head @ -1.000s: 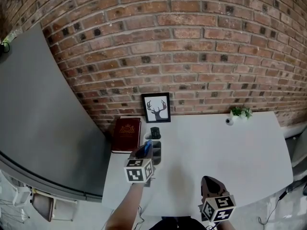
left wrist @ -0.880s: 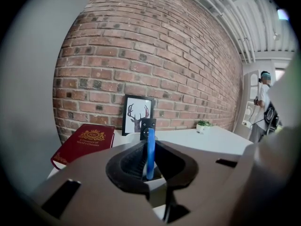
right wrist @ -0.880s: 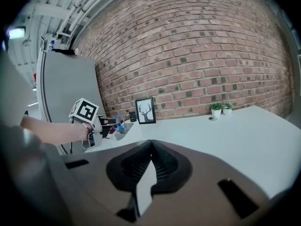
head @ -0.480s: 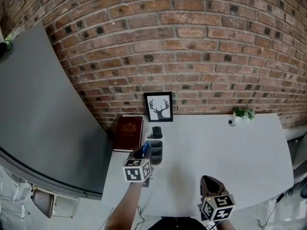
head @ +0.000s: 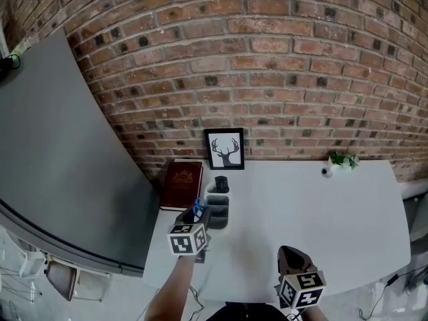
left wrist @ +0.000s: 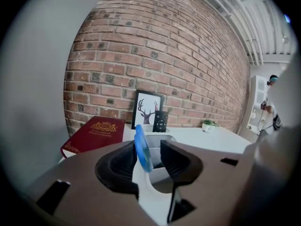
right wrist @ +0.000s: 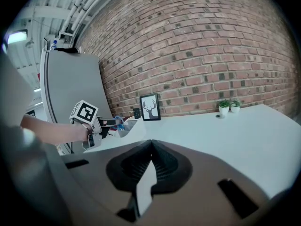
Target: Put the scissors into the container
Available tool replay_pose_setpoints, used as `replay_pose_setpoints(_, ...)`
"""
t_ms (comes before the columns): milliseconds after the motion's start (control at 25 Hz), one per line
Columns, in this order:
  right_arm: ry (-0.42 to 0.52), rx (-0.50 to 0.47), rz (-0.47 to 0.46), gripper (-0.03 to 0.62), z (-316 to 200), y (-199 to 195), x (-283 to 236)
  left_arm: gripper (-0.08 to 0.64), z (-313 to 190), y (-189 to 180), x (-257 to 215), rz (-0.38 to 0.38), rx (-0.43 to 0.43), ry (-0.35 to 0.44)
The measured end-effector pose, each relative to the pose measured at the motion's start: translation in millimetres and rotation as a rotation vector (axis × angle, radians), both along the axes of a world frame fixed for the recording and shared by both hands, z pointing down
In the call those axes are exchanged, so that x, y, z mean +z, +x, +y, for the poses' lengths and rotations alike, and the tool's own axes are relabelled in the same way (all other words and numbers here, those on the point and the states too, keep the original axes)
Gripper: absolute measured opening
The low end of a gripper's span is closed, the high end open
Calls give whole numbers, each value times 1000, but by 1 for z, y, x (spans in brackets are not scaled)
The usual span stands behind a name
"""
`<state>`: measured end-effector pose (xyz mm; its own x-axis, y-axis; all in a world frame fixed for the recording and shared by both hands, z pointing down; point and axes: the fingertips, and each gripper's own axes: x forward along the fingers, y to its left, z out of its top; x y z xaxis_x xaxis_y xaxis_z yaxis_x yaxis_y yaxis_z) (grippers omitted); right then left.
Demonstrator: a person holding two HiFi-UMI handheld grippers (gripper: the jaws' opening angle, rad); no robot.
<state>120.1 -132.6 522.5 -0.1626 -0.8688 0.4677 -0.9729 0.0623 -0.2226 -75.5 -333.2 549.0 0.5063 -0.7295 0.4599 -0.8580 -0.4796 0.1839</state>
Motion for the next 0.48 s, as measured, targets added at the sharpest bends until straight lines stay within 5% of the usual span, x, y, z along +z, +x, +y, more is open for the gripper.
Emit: replay_pose_setpoints(480,1,-47,-1,0,-1,-12,2,149,41,-27,14,19,-56,-34)
